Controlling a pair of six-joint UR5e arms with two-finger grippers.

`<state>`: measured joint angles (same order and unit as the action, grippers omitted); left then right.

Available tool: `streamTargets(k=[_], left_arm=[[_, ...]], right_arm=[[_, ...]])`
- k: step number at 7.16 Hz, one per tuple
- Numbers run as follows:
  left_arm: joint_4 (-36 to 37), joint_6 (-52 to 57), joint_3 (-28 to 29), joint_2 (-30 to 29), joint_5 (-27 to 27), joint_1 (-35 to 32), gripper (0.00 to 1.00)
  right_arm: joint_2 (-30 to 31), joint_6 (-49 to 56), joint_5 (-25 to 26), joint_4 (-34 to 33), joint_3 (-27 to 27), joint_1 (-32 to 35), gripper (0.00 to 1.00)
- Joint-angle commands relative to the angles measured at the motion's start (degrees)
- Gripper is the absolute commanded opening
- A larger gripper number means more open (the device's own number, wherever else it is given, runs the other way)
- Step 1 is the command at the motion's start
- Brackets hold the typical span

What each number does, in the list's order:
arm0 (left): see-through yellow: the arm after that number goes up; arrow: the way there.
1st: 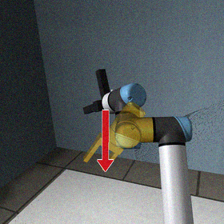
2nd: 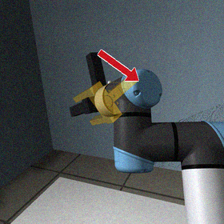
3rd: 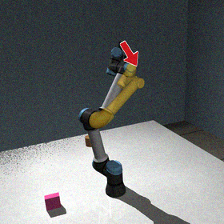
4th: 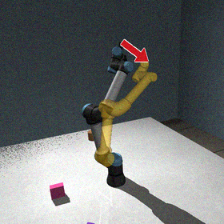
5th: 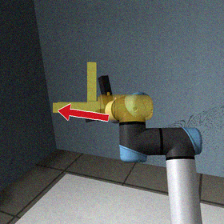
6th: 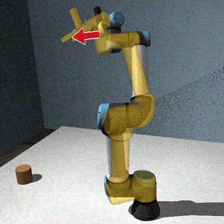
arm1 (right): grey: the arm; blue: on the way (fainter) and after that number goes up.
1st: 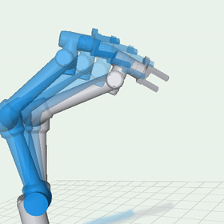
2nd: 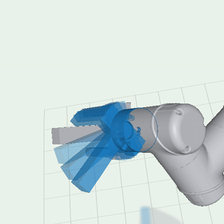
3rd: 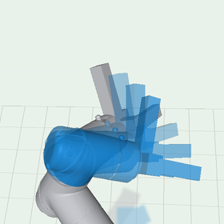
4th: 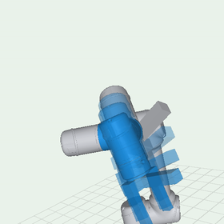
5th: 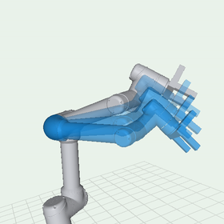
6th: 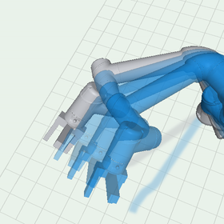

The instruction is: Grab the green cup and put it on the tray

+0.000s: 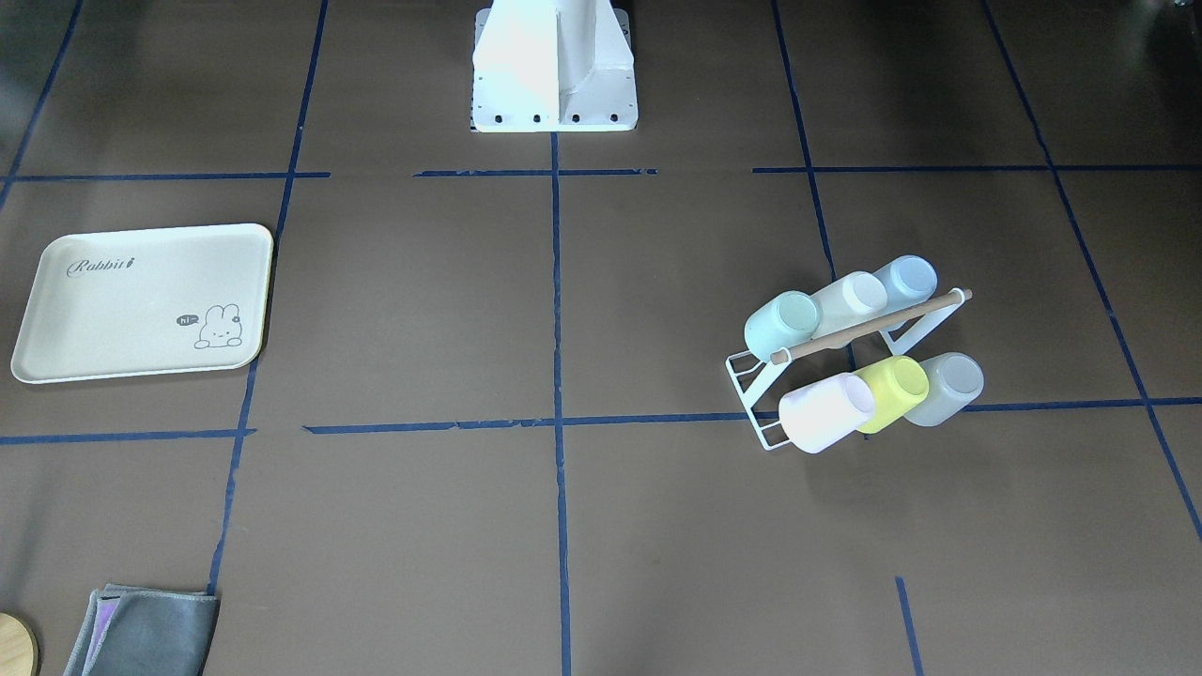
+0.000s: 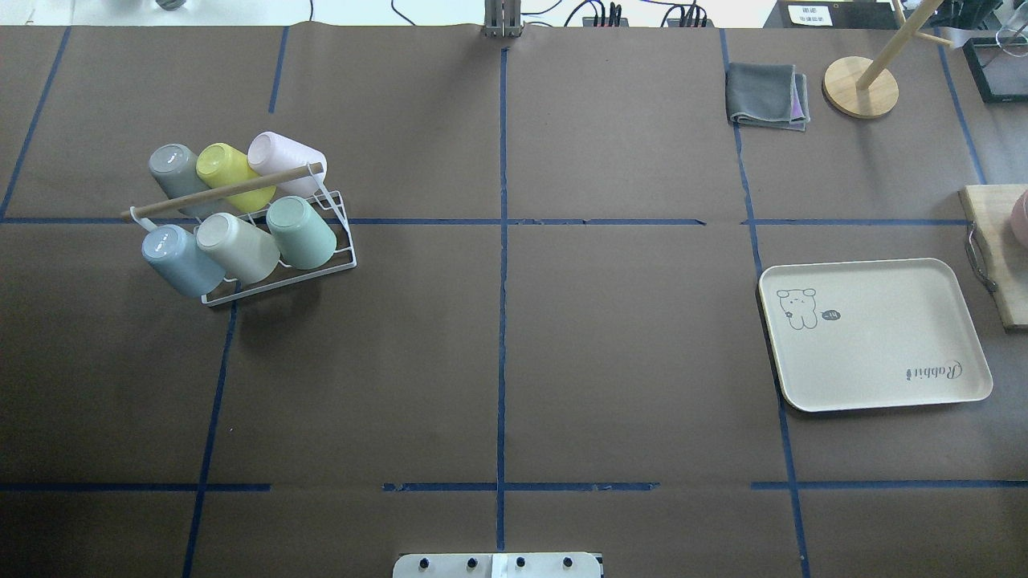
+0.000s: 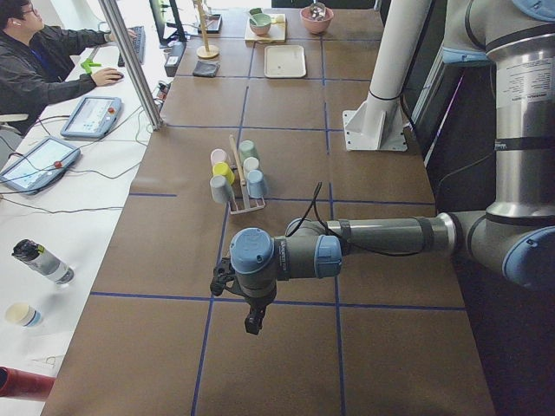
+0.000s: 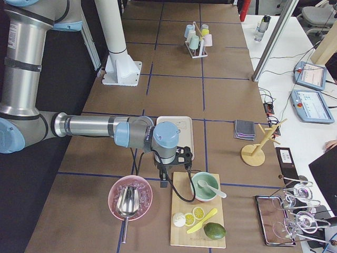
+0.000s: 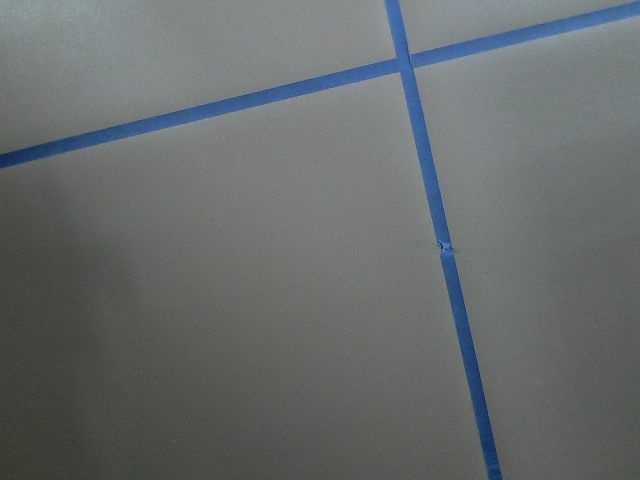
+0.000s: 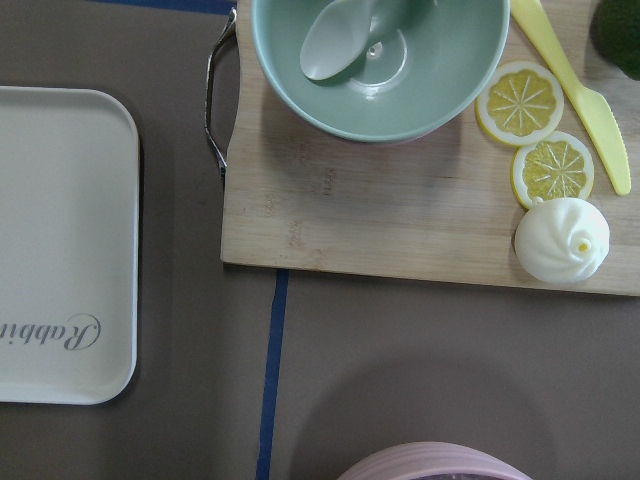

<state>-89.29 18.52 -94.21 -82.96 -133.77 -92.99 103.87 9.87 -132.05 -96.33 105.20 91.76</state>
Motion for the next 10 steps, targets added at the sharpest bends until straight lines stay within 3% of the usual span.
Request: streamTargets(k=[1,3,5,6,8,10], left_arm=[[0.0,0.0,-0.2,-0.1,0.0,0.0,1.0],[-0.1,0.0,-0.3,-0.1,-0.1,0.0,1.0],[-0.1,0.0,-0.4,0.0,-0.2,0.0,1.0],[-0.1,0.0,-0.3,0.0,-0.2,0.0,1.0],[-0.2,0.0,-0.4,0.0,-0.2,0.0,1.0],[-0.2,0.0,-0.4,0.0,-0.2,0.0,1.0]], right_arm=[[-0.2,-0.3,-0.2,0.0,0.2,0.0,1.0],[-0.8,-0.6,-0.5,0.1,1.5,-0.1,1.0],[-0.9,-2.7,-8.3,1.6,0.8,-2.6,1.0],[-0.8,-6.2,-10.2,7.1,-1.8,-3.8,1.0],[-0.8,-25.0,-9.9,27.8,-7.5,-10.8,0.99],[-1.5,-37.6,-4.9,46.6,-16.0,-18.4,0.98]])
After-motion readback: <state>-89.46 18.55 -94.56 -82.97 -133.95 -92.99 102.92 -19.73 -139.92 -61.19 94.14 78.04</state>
